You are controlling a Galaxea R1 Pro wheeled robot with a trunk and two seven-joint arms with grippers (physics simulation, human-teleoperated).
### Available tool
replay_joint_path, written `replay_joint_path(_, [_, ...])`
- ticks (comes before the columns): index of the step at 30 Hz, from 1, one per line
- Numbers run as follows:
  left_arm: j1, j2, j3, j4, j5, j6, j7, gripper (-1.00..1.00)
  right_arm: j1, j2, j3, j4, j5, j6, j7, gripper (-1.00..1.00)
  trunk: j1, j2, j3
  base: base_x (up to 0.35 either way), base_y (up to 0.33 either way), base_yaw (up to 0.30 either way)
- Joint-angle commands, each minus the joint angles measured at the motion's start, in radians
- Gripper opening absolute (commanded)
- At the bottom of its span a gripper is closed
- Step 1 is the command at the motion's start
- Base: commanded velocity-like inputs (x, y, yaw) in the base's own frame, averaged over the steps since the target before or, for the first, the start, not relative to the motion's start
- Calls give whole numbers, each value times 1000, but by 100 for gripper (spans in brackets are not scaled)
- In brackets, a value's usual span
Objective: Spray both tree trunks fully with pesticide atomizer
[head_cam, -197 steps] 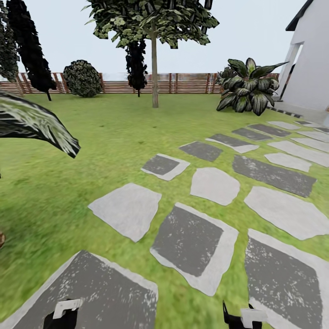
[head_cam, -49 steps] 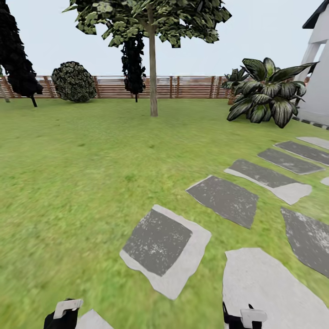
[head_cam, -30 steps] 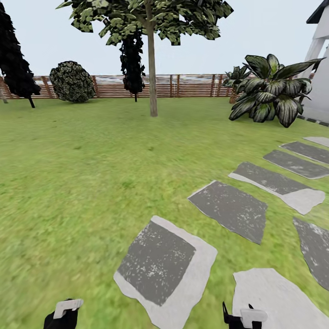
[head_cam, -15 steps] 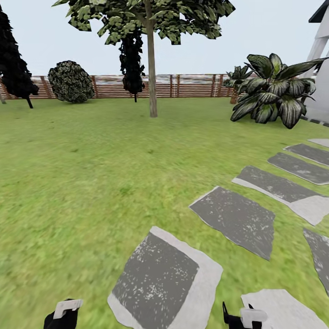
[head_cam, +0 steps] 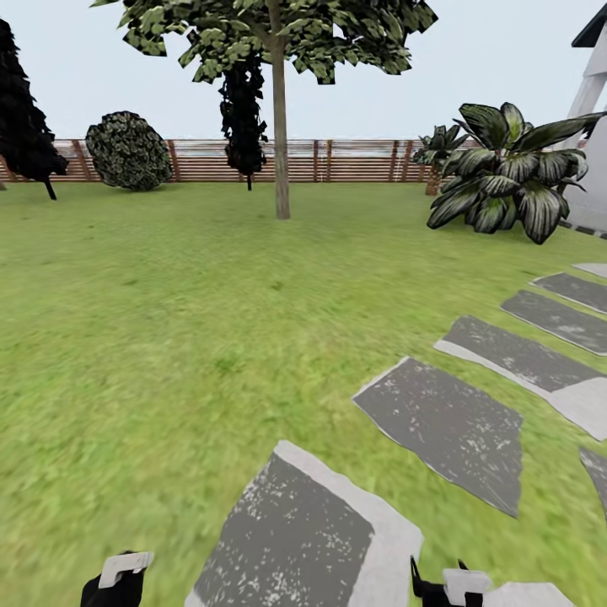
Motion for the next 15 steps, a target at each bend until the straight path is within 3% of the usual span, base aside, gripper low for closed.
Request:
replay_joint_path(1, [-1,0,9,1,-7,-3,-6,-100,-1,0,1,1,1,-3,-3,100,0,0,-1,340,0,0])
replay_joint_path(15, [-1,0,9,1,-8,-3,-7,-100,-1,2,1,1,1,-3,-3,100,0,0,-1,340,0,0])
